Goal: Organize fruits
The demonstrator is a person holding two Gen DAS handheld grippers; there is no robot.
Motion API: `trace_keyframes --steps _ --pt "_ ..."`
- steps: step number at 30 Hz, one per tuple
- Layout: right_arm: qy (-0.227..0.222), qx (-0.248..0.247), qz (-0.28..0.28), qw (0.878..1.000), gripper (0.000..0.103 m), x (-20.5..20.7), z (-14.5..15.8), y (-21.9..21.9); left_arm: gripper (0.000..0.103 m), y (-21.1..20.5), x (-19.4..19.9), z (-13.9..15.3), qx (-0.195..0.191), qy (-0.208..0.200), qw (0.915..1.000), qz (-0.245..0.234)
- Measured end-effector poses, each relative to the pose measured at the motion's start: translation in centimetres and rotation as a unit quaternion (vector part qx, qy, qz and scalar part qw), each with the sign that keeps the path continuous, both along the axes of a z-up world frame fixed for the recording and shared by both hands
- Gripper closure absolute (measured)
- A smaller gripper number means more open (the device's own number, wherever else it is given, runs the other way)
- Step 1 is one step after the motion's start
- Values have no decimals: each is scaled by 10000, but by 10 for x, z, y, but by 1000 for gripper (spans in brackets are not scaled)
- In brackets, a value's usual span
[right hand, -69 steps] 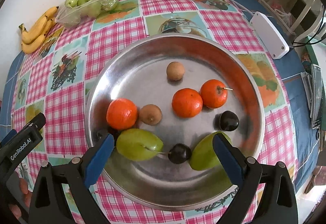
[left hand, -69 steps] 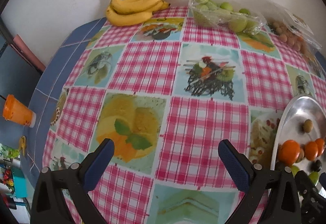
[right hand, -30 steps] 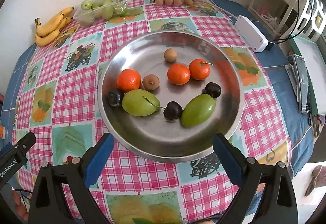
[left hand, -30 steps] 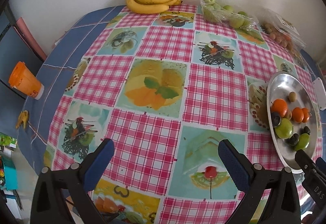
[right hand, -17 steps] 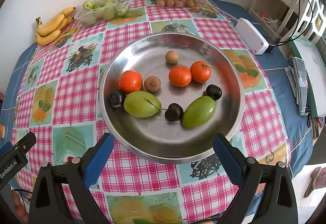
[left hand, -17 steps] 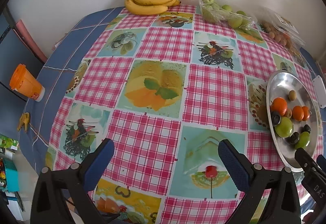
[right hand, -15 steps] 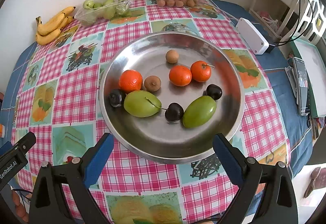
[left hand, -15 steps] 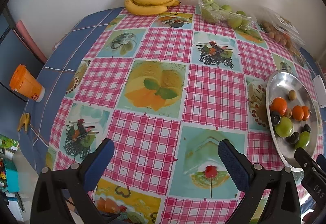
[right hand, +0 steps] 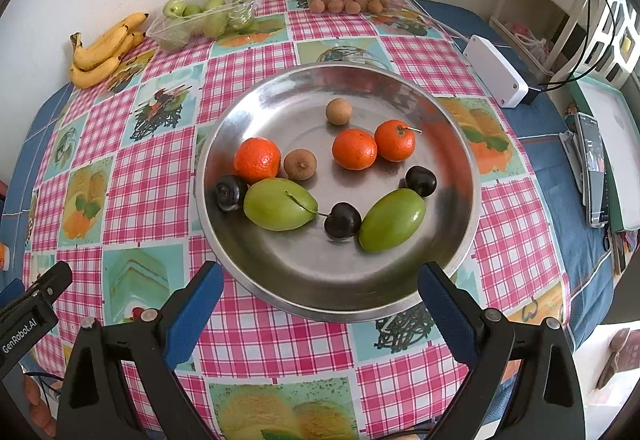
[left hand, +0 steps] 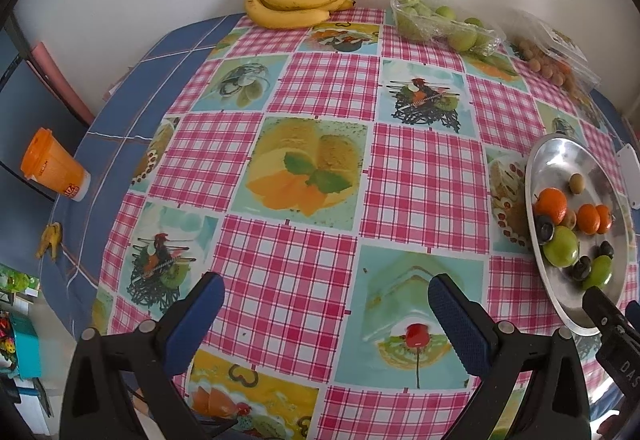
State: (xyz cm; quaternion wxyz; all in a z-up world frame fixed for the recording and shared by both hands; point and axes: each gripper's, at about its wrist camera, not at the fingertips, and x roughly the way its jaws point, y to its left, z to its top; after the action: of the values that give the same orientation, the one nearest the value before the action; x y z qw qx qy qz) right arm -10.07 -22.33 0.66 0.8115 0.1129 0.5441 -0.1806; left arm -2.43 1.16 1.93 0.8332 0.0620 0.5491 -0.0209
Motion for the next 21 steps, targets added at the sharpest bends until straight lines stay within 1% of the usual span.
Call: trace_keyframes --steps 21 --pt "-17 12 0 10000 5 1 1 -2 0 -2 -1 0 84 -18 10000 -36"
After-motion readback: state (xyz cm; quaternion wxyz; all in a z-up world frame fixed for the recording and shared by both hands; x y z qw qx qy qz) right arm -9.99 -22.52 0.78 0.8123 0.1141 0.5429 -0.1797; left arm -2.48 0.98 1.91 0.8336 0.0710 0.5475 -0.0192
